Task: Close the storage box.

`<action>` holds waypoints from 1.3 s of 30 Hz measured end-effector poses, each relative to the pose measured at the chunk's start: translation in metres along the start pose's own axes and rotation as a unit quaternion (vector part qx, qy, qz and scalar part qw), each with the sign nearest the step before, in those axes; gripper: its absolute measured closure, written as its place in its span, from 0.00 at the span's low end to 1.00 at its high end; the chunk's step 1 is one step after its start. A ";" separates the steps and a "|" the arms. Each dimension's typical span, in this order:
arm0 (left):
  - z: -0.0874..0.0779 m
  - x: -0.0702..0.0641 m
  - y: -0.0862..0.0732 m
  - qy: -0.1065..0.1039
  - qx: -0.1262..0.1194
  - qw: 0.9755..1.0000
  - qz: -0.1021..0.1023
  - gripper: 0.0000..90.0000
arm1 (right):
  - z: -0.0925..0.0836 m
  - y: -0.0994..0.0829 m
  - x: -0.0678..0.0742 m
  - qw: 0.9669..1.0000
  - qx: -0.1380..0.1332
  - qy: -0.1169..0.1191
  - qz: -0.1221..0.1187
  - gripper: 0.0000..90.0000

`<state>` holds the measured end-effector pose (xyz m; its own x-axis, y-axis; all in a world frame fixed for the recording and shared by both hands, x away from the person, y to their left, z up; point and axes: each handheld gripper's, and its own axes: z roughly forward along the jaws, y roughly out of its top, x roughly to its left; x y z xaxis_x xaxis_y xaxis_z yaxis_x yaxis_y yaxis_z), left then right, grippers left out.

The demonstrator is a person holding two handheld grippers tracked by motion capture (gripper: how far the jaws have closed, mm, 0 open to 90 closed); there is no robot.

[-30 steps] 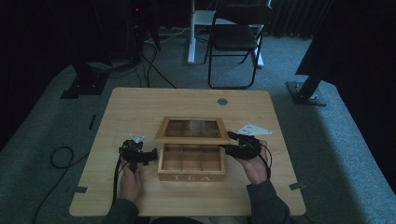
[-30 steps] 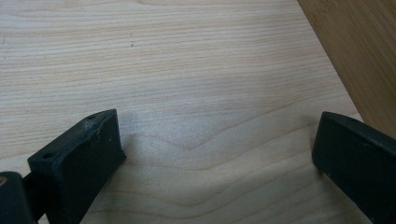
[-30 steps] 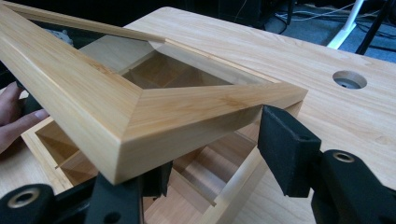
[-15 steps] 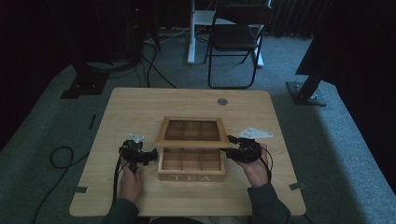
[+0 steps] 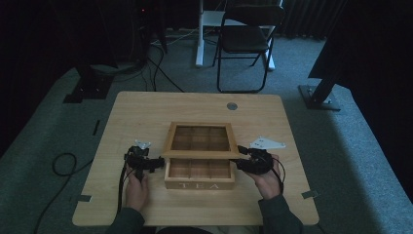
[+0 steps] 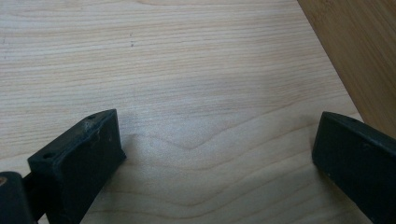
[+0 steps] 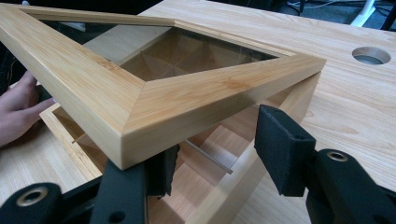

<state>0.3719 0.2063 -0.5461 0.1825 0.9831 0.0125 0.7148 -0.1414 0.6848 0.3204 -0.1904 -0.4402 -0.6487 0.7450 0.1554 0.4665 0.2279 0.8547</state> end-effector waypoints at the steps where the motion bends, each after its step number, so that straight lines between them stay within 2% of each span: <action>1: 0.000 0.000 0.000 0.000 0.000 1.000 0.000 0.02 | 0.000 -0.001 0.000 1.000 -0.001 0.000 -0.001 0.55; 10: 0.000 0.000 0.000 0.000 -0.001 1.000 0.000 0.02 | -0.001 -0.008 0.004 1.000 0.009 -0.008 -0.012 0.55; 18: 0.000 0.000 0.000 0.000 0.000 1.000 0.001 0.02 | 0.002 -0.019 0.007 1.000 0.008 0.003 -0.011 0.55; 24: 0.000 0.000 0.000 0.000 0.001 1.000 0.001 0.02 | 0.006 -0.026 0.010 1.000 0.012 0.013 -0.019 0.53; 26: 0.000 0.000 0.000 0.000 0.001 1.000 0.001 0.02 | 0.007 -0.027 0.012 1.000 0.016 0.012 -0.024 0.53; 28: 0.000 0.000 0.000 0.000 0.001 1.000 0.001 0.02 | 0.009 -0.029 0.016 0.999 0.019 0.001 -0.034 0.53; 39: 0.000 0.000 0.000 0.000 0.001 1.000 0.001 0.02 | 0.006 -0.032 0.017 0.999 0.021 -0.008 -0.035 0.53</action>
<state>0.3719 0.2064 -0.5461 0.1839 0.9828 0.0138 0.7154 -0.1434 0.6838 0.2983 -0.1813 -0.4682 -0.6707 0.7364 0.0884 0.4455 0.3046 0.8419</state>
